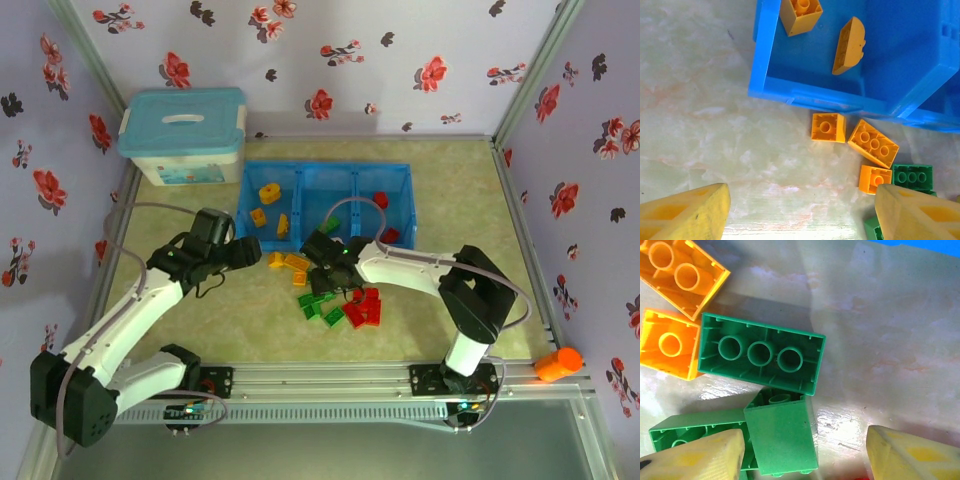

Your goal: Sort the legos into containers by color

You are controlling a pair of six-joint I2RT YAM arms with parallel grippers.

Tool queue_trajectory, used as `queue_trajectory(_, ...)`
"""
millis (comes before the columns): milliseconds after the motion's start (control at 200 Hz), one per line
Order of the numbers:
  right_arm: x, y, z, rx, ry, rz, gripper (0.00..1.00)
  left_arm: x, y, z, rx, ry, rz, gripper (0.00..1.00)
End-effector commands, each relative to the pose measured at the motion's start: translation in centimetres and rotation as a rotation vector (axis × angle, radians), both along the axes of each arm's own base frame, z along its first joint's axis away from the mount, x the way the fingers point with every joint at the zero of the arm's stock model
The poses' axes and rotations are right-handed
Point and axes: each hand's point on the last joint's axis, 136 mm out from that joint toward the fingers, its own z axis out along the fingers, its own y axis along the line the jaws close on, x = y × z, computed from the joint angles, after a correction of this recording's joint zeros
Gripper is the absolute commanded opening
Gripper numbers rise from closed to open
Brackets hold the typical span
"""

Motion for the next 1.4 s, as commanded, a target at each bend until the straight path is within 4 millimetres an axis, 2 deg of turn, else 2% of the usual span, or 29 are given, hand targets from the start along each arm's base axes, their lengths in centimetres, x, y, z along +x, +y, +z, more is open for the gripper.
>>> queue_trajectory(0, -0.3, -0.3, -1.1, -0.034, 0.013, 0.002, 0.64, 0.0, 0.0, 0.3, -0.014, -0.020, 0.017, 0.76)
queue_trajectory(205, -0.1, -0.9, -1.7, -0.072, 0.010, -0.023, 0.58, -0.1, 0.1, 0.2, -0.015, -0.020, 0.018, 0.75)
queue_trajectory(520, 0.4, -2.6, -1.2, -0.118, -0.016, -0.069, 0.37, -0.4, 0.2, -0.1, -0.015, -0.012, 0.022, 0.75)
queue_trajectory(620, 0.3, -2.7, -1.1, -0.114, -0.014, -0.073, 0.26, -0.5, 0.2, 0.1, -0.017, -0.016, 0.021, 0.75)
queue_trajectory(675, 0.3, -2.6, -0.5, -0.095, -0.022, -0.075, 0.21, -0.6, 0.2, 0.2, -0.016, -0.018, 0.017, 0.75)
queue_trajectory(780, 0.8, -2.6, 1.8, -0.061, -0.073, -0.081, 0.20, -0.9, 0.4, 0.4, -0.017, -0.022, 0.014, 0.75)
queue_trajectory(970, 3.7, -3.3, 8.1, -0.041, -0.204, -0.090, 0.21, -2.3, -0.8, 1.0, 0.036, -0.068, -0.079, 0.74)
queue_trajectory(1080, 6.1, -3.4, 10.3, 0.002, -0.230, -0.112, 0.22, -3.7, -1.6, 0.5, 0.085, -0.072, -0.119, 0.73)
queue_trajectory(1230, 9.7, -2.9, 11.3, 0.033, -0.224, -0.138, 0.22, -5.6, -2.9, -1.5, 0.107, -0.045, -0.162, 0.73)
queue_trajectory(1390, 13.1, -1.7, 10.5, 0.018, -0.194, -0.135, 0.23, -7.3, -4.6, -3.6, 0.090, -0.022, -0.203, 0.71)
